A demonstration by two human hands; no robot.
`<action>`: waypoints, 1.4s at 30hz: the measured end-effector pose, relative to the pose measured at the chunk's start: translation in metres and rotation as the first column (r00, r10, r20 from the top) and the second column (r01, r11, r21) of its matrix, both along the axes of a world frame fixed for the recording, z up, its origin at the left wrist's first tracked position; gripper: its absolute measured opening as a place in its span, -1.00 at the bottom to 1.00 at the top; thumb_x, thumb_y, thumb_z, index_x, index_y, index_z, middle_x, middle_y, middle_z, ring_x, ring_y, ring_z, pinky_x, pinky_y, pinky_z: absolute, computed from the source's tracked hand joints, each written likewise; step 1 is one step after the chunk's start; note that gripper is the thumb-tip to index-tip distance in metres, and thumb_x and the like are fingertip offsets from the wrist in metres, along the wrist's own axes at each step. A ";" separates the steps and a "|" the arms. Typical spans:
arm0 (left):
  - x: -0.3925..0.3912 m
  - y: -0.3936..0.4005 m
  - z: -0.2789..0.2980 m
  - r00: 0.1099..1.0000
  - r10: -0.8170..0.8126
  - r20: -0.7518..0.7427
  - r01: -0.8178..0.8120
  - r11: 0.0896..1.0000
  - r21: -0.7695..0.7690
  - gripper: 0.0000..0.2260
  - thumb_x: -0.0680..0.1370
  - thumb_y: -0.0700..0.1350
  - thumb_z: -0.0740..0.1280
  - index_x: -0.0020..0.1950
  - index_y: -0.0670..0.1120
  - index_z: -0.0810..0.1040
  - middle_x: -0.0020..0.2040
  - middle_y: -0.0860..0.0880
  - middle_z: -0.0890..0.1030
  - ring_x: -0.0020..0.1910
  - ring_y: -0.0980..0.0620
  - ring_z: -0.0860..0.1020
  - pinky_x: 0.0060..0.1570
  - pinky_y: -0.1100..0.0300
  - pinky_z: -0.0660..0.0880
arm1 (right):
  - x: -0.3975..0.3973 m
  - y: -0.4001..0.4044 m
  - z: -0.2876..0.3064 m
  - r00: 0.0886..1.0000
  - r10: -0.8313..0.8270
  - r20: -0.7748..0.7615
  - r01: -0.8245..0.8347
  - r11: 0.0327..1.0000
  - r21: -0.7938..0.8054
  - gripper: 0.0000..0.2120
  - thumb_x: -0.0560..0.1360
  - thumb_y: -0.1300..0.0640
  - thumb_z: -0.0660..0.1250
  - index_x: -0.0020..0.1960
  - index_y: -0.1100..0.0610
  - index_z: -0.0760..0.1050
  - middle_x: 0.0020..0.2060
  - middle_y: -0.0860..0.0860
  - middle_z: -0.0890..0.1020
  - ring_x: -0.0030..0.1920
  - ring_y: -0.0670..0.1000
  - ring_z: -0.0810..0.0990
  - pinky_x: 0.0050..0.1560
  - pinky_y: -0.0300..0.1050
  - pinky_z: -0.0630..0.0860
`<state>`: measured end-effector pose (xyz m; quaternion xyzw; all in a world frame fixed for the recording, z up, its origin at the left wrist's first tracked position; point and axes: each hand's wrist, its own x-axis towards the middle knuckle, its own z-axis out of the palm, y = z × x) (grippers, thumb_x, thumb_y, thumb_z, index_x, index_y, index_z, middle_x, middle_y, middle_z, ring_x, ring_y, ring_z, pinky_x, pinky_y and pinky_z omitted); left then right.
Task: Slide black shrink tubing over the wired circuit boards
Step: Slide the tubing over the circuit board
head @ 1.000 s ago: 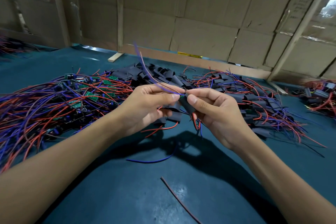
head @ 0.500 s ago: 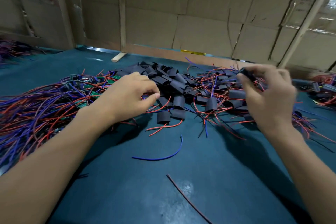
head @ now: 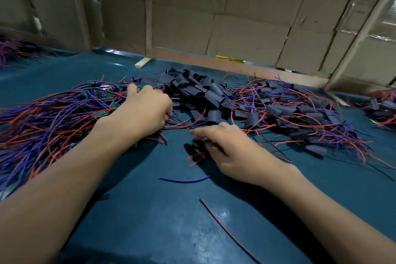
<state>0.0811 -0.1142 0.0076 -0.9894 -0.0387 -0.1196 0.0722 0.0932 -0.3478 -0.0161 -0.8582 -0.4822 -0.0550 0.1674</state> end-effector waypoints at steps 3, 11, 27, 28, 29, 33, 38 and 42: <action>-0.005 -0.001 0.004 0.987 -0.082 0.136 0.091 0.994 -0.059 -0.88 0.59 0.03 0.37 0.08 0.15 0.67 0.01 0.06 0.53 0.16 -0.07 0.42 0.07 0.00 0.15 | 0.002 -0.012 0.001 0.999 -0.038 -0.013 0.038 0.999 0.010 -0.56 0.61 0.26 0.29 0.48 0.11 0.43 0.28 0.05 0.57 0.25 0.09 0.47 0.30 -0.21 0.29; -0.014 -0.012 0.010 0.895 -0.349 0.278 0.389 0.915 -0.104 -0.82 0.62 0.07 0.32 0.13 0.11 0.68 0.08 0.05 0.57 0.16 -0.05 0.49 0.07 0.05 0.27 | 0.005 -0.013 -0.001 0.996 -0.072 0.057 0.074 0.997 -0.034 -0.63 0.66 0.04 0.28 0.46 -0.07 0.47 0.14 -0.03 0.54 0.14 0.05 0.37 0.22 0.05 0.31; -0.021 -0.042 0.003 0.647 -0.589 0.485 0.686 0.727 -0.033 -0.79 0.59 -0.26 0.32 0.14 -0.15 0.70 -0.11 -0.13 0.62 -0.14 -0.16 0.57 -0.18 -0.04 0.55 | 0.004 -0.014 0.004 1.000 -0.020 -0.006 0.019 0.769 0.639 -0.79 0.62 0.20 0.29 -0.07 0.29 0.64 -0.02 0.07 0.62 -0.09 -0.02 0.61 -0.04 -0.12 0.50; -0.021 -0.043 0.002 0.640 -0.586 0.497 0.697 0.715 -0.056 -0.82 0.57 -0.29 0.33 0.09 -0.20 0.70 -0.13 -0.16 0.61 -0.15 -0.17 0.58 -0.17 -0.07 0.56 | 0.003 -0.014 0.005 0.998 0.005 -0.062 0.038 0.739 0.673 -0.78 0.63 0.20 0.29 -0.05 0.30 0.64 0.00 0.07 0.62 -0.13 0.00 0.63 -0.09 -0.05 0.55; -0.021 -0.045 0.000 0.631 -0.591 0.503 0.704 0.709 -0.049 -0.87 0.55 -0.33 0.36 0.02 -0.24 0.69 -0.16 -0.18 0.60 -0.17 -0.17 0.58 -0.20 -0.09 0.57 | 0.001 -0.013 0.006 0.991 0.040 -0.126 0.061 0.708 0.704 -0.78 0.64 0.20 0.29 -0.02 0.31 0.65 0.03 0.09 0.62 -0.17 0.05 0.66 -0.15 0.04 0.60; -0.019 -0.048 -0.005 0.635 -0.562 0.530 0.699 0.710 -0.085 -0.95 0.55 -0.28 0.39 -0.07 -0.26 0.63 -0.16 -0.15 0.58 -0.15 -0.17 0.57 -0.15 -0.08 0.55 | 0.004 -0.011 0.009 0.948 0.144 -0.284 0.139 0.616 0.776 -0.81 0.63 0.32 0.28 0.03 0.36 0.66 0.05 0.24 0.64 -0.19 0.20 0.69 -0.19 0.03 0.68; -0.011 -0.040 -0.008 0.741 -0.473 0.477 0.623 0.749 -0.226 -0.73 0.55 -0.02 0.46 0.19 -0.12 0.66 -0.05 -0.02 0.60 -0.03 -0.07 0.48 0.02 0.01 0.48 | 0.015 -0.016 0.016 0.801 0.314 -0.510 0.373 0.405 0.835 -0.80 0.53 0.20 0.33 -0.03 0.33 0.65 -0.13 0.23 0.70 -0.06 0.19 0.69 0.06 0.08 0.66; -0.009 -0.026 -0.004 0.847 -0.420 0.325 0.491 0.852 -0.181 -0.67 0.55 0.17 0.38 0.23 0.03 0.64 0.01 0.04 0.61 0.02 -0.02 0.44 0.07 0.02 0.43 | 0.022 -0.025 0.025 0.716 0.448 -0.536 0.514 0.181 0.838 -0.81 0.59 0.28 0.27 -0.06 0.33 0.63 -0.19 0.17 0.70 -0.13 0.13 0.72 -0.05 -0.08 0.66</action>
